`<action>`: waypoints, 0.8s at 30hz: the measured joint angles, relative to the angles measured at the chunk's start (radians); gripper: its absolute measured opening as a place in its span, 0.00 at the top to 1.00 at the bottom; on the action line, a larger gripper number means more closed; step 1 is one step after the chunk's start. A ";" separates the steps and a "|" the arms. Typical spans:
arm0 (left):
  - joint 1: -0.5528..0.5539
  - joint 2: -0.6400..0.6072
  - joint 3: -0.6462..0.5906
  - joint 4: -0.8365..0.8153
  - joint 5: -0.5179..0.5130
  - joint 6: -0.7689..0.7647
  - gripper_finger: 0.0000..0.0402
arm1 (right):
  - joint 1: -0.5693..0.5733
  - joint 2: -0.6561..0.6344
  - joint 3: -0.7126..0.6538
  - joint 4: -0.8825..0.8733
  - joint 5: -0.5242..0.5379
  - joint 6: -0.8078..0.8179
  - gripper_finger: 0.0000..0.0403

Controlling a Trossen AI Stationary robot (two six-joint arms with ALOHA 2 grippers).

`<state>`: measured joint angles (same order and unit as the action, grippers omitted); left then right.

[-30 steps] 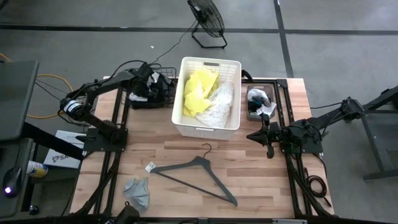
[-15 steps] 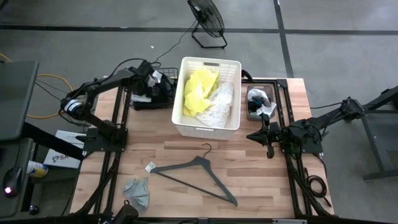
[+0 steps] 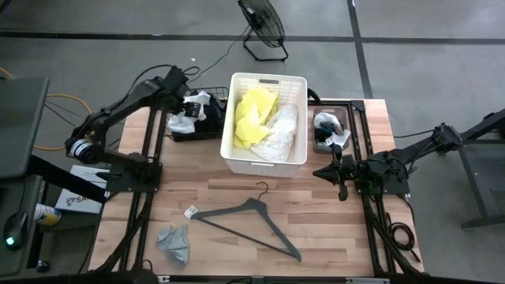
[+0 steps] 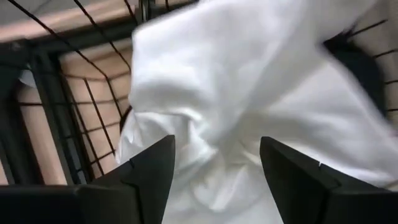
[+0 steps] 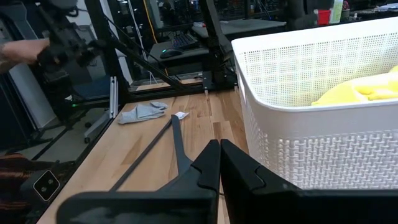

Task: Pick & Place Cloths
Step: Put the white underwear into the wire basket, then put the grey sock into black bin

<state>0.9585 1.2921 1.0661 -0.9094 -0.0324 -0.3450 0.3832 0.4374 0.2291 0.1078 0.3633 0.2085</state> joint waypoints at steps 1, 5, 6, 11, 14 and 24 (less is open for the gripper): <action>0.000 -0.018 0.003 0.001 -0.001 0.000 0.42 | 0.000 0.000 0.000 0.000 0.000 0.000 0.99; 0.000 -0.084 0.003 0.000 -0.003 0.000 0.42 | 0.000 0.000 0.000 0.000 0.000 0.000 0.99; -0.005 -0.100 0.003 -0.003 -0.003 0.001 0.42 | 0.000 0.000 0.000 0.000 0.000 0.000 0.99; -0.058 -0.183 0.003 -0.013 0.001 0.026 0.49 | 0.000 0.000 0.000 0.000 0.000 0.000 0.99; -0.116 -0.226 0.003 -0.013 0.001 0.026 0.58 | 0.000 0.000 0.000 0.000 0.000 0.000 0.99; -0.353 -0.308 0.004 -0.050 -0.003 -0.009 0.98 | 0.000 0.000 0.000 0.000 0.000 0.000 0.99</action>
<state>0.6050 0.9838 1.0698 -0.9591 -0.0357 -0.3539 0.3834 0.4375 0.2291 0.1080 0.3630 0.2081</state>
